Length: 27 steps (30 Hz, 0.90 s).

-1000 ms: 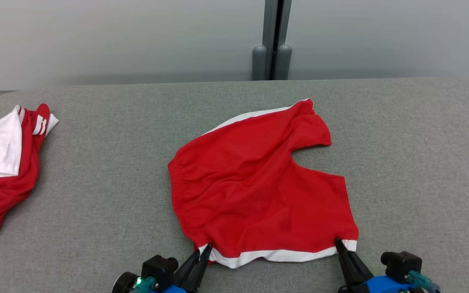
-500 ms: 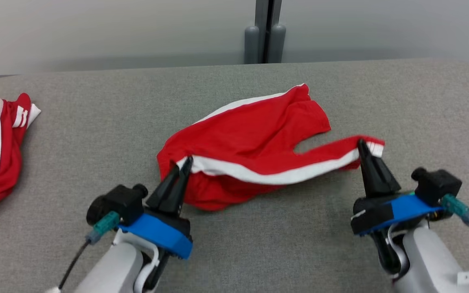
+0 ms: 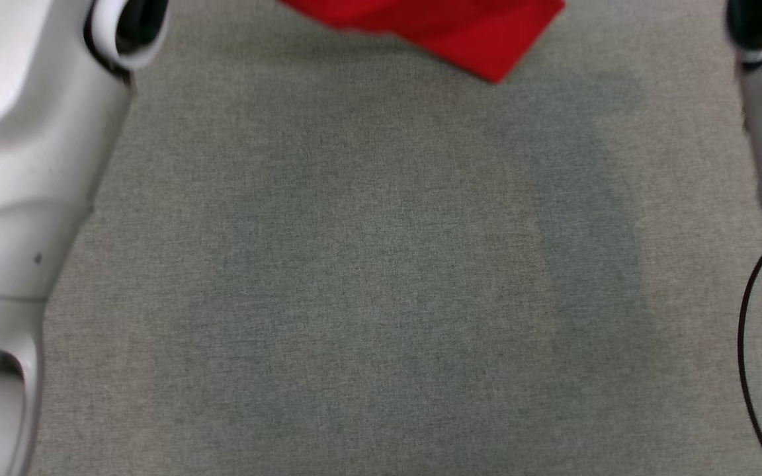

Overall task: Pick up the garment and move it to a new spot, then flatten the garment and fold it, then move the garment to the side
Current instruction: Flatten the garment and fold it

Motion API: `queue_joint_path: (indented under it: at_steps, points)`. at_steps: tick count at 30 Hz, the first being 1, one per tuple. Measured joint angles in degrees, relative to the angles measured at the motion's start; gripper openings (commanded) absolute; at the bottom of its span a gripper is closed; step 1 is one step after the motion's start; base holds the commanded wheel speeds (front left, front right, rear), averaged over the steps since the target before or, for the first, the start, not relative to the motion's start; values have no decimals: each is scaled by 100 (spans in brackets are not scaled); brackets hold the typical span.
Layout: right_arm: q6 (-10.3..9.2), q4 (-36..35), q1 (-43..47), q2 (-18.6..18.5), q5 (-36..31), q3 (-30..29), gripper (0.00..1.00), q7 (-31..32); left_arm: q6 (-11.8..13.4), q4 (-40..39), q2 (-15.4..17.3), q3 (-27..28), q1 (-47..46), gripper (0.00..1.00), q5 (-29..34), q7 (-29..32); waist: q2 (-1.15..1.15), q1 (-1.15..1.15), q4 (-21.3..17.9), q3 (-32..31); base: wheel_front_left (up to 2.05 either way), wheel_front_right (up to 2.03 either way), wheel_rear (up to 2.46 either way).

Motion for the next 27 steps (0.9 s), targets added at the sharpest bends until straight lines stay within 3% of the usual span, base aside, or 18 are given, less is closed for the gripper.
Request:
queue_joint_path:
  at_steps: [6,12,20,27]
  points:
    - [0,448,-1161,-15,156,99,0,-99,0,410,-14,-345,-1178,0,-309,-27,-1,-1,9,266,0,0,0]
    - [0,636,-1237,-60,469,445,0,-285,0,414,86,-570,-1248,0,-523,-52,-1,-2,1,325,0,0,0]
    - [0,459,108,-44,942,854,0,-402,0,-159,272,-244,359,0,-309,-54,-1,-2,-58,237,0,0,0]
    - [0,-349,1843,-141,1003,883,0,-416,-1,-903,180,174,2377,0,145,-58,-3,-2,-15,-38,0,0,0]
